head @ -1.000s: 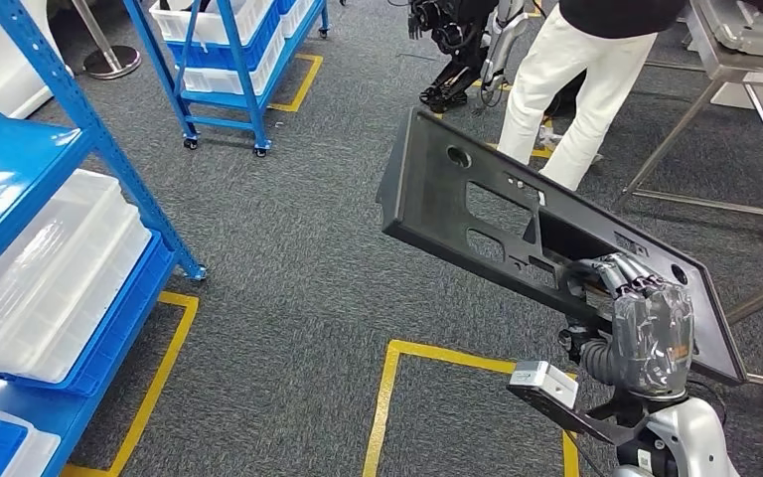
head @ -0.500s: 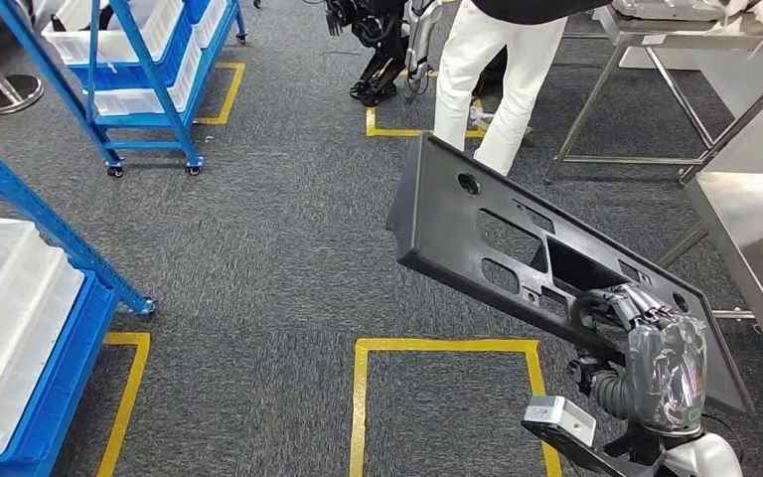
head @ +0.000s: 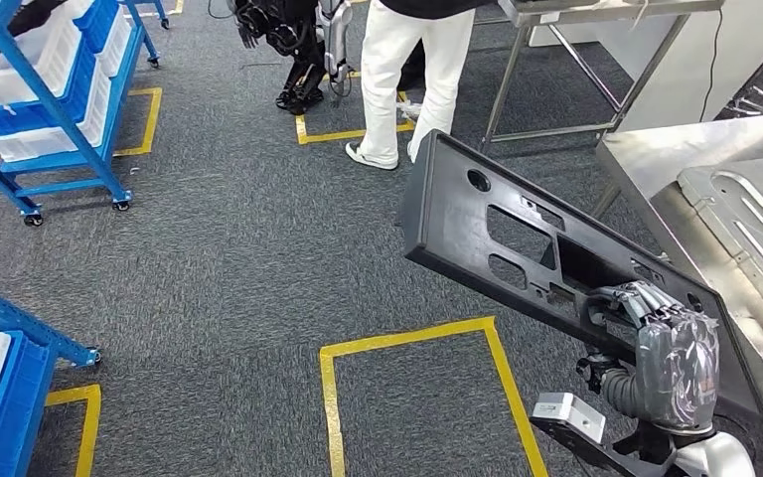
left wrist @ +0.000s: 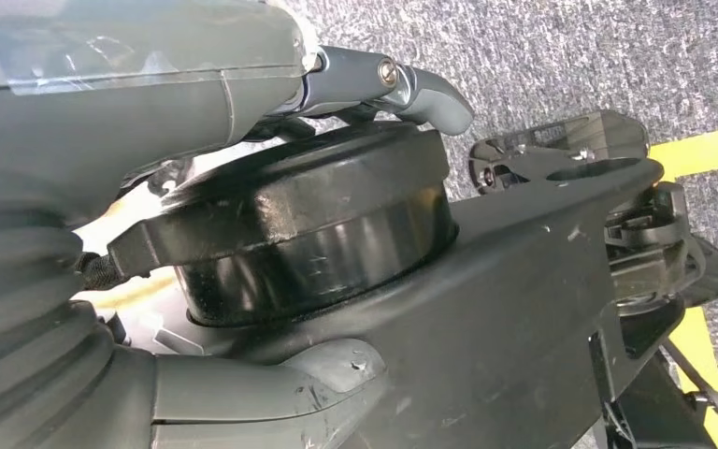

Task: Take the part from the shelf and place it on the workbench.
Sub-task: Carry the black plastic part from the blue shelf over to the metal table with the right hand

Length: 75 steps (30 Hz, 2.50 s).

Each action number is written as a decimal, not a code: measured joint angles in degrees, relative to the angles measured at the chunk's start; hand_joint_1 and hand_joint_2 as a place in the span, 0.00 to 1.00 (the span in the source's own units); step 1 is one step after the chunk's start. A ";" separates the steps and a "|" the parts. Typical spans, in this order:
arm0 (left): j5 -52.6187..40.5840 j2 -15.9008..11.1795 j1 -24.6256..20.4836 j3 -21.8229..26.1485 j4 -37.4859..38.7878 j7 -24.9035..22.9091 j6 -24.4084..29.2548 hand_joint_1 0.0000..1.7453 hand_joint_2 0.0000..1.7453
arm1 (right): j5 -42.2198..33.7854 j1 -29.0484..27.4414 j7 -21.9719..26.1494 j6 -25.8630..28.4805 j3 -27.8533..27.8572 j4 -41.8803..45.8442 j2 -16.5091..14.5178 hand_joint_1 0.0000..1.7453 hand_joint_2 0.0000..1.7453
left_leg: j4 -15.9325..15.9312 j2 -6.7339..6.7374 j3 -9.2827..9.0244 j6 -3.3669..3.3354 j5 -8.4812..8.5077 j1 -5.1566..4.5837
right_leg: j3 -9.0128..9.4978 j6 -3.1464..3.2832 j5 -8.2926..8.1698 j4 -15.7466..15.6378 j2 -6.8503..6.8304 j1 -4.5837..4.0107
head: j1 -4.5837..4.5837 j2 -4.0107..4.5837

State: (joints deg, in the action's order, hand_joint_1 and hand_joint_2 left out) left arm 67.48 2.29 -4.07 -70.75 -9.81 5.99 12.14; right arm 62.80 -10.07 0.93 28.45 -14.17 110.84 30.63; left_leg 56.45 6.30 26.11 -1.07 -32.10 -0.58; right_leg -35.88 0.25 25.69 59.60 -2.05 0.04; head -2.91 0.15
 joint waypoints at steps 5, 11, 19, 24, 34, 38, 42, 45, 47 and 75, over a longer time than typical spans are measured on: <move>0.15 0.01 -0.34 0.08 0.00 0.41 0.02 0.00 1.00 | -0.20 1.18 -0.02 -0.76 0.49 0.18 0.14 1.00 1.00 | 12.82 -5.45 5.67 0.76 -6.27 0.22 | 1.09 1.39 -0.03 -0.97 2.72 0.39 | -0.10 0.00; 0.59 0.01 -0.43 0.20 0.00 0.68 0.17 0.00 1.00 | -1.24 3.98 -0.10 -2.87 0.65 -0.19 0.13 1.00 1.00 | 6.00 -9.02 4.87 0.39 2.04 0.48 | 1.47 1.11 0.55 -0.18 7.63 0.38 | -0.08 0.00; 1.03 0.45 -0.16 0.73 0.07 0.83 0.37 0.00 1.00 | -2.33 5.59 -0.52 -3.77 2.54 -0.37 0.42 1.00 1.00 | 0.20 -7.06 2.91 -1.77 3.03 0.68 | -3.17 -1.43 3.46 6.30 4.21 0.45 | 0.07 0.00; 1.10 0.47 0.01 0.87 0.19 0.83 0.45 0.00 1.00 | -2.53 5.67 -0.60 -4.17 3.05 -0.62 0.43 1.00 1.00 | 0.21 -3.07 2.27 -1.66 2.22 0.53 | -5.87 -2.31 3.04 11.33 1.66 1.16 | 0.07 0.00; 0.61 0.55 -0.23 0.90 0.46 -0.11 0.10 0.00 1.00 | -2.54 7.61 -0.19 -5.52 3.59 -0.77 0.09 1.00 1.00 | 6.87 -4.27 3.07 0.71 -3.85 0.27 | 0.57 0.82 0.01 -0.69 1.05 0.44 | 0.03 0.00; 0.57 0.57 -1.04 0.98 0.46 -0.35 -0.19 0.00 1.00 | -2.81 8.81 0.00 -6.01 3.30 -1.26 -0.29 1.00 1.00 | 16.94 -5.96 8.80 0.53 -5.77 0.03 | 1.12 1.28 0.28 -0.61 4.02 0.24 | 0.02 0.00; 0.59 0.57 -0.70 0.99 0.47 -0.67 -0.22 0.00 1.00 | -2.98 9.41 0.01 -6.11 3.03 -1.56 -0.54 1.00 1.00 | 4.25 -9.36 4.93 -0.33 2.57 0.12 | 1.28 0.90 0.51 -0.21 7.33 0.16 | 0.04 0.00; 0.66 0.63 -0.71 1.03 0.48 -1.01 -0.48 0.00 1.00 | -3.11 9.66 0.05 -6.19 2.83 -1.73 -0.61 1.00 1.00 | 1.27 -9.93 3.89 -0.82 2.71 0.12 | 0.43 -0.07 0.06 -0.19 9.32 0.43 | 0.04 0.00; 0.65 0.76 -0.82 1.04 0.52 -1.36 -0.73 0.00 1.00 | -3.16 9.82 0.08 -6.36 2.82 -1.85 -0.59 1.00 1.00 | 0.67 -8.60 3.50 -1.43 3.14 0.27 | -0.02 -0.62 0.45 0.41 8.53 0.39 | 0.13 0.00; 0.55 0.77 -1.12 1.09 1.22 -2.05 -1.91 0.00 1.00 | 0.02 16.06 -1.93 -10.09 -0.84 -5.97 -2.84 1.00 1.00 | 1.83 -11.19 4.12 -0.99 2.66 0.07 | -0.19 -0.31 -0.32 0.04 8.94 0.82 | 0.32 0.00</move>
State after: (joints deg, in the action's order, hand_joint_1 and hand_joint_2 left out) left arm 68.03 3.05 -5.19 -69.66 -8.59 3.93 10.23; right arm 62.81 5.99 -0.99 18.36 -15.01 104.88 27.79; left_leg 58.28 -4.90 30.23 -2.06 -29.44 -0.51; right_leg -36.07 -0.07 25.37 59.64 6.89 0.86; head -2.59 0.15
